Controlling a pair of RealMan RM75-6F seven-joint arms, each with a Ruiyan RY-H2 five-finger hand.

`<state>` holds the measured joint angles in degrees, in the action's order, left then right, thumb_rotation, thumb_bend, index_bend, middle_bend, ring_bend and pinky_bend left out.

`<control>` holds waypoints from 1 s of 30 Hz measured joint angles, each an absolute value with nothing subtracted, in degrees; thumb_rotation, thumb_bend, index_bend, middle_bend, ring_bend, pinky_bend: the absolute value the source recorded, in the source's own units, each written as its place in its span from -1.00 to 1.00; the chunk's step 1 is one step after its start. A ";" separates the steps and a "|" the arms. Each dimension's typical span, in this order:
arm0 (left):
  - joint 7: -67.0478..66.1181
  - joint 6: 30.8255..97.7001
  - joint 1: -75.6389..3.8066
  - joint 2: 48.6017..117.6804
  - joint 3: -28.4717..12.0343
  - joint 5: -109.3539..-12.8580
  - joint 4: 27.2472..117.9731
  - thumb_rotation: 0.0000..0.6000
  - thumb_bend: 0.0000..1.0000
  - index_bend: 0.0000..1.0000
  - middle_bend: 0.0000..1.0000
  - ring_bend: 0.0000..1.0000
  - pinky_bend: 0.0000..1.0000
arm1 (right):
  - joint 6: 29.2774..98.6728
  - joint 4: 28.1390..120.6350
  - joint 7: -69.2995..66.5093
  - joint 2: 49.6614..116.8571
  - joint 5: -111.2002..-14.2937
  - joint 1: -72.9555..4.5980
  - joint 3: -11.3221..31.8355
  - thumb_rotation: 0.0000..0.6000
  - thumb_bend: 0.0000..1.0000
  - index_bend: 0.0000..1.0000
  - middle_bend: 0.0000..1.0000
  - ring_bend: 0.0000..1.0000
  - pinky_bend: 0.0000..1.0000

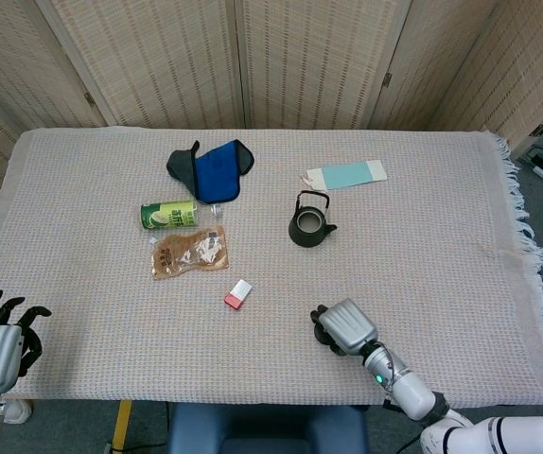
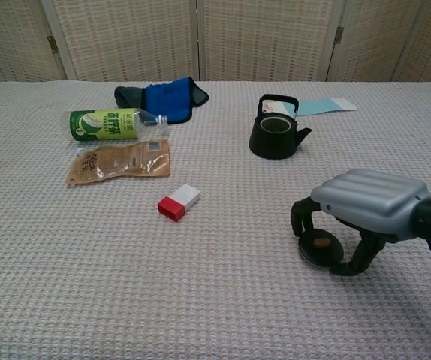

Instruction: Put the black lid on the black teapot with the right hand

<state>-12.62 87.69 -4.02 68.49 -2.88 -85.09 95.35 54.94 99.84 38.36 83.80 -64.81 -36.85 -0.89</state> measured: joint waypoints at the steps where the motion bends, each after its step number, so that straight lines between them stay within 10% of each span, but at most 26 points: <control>1: -12.60 87.73 -4.01 68.47 -2.88 -85.13 95.36 1.00 -0.32 -0.26 -0.64 -0.67 -0.91 | 55.03 99.90 38.21 83.61 -64.78 -36.89 -0.73 1.00 -0.35 -0.18 -0.16 0.80 0.67; 30: -14.05 87.94 -3.92 68.22 -2.95 -85.15 96.46 1.00 -0.32 -0.26 -0.64 -0.67 -0.91 | 47.25 83.52 39.55 84.62 -42.98 -55.19 13.81 1.00 -0.35 -0.17 -0.19 0.80 0.67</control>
<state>-14.05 87.94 -3.92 68.22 -2.95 -85.15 96.46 47.25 83.52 39.55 84.62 -42.98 -55.19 13.81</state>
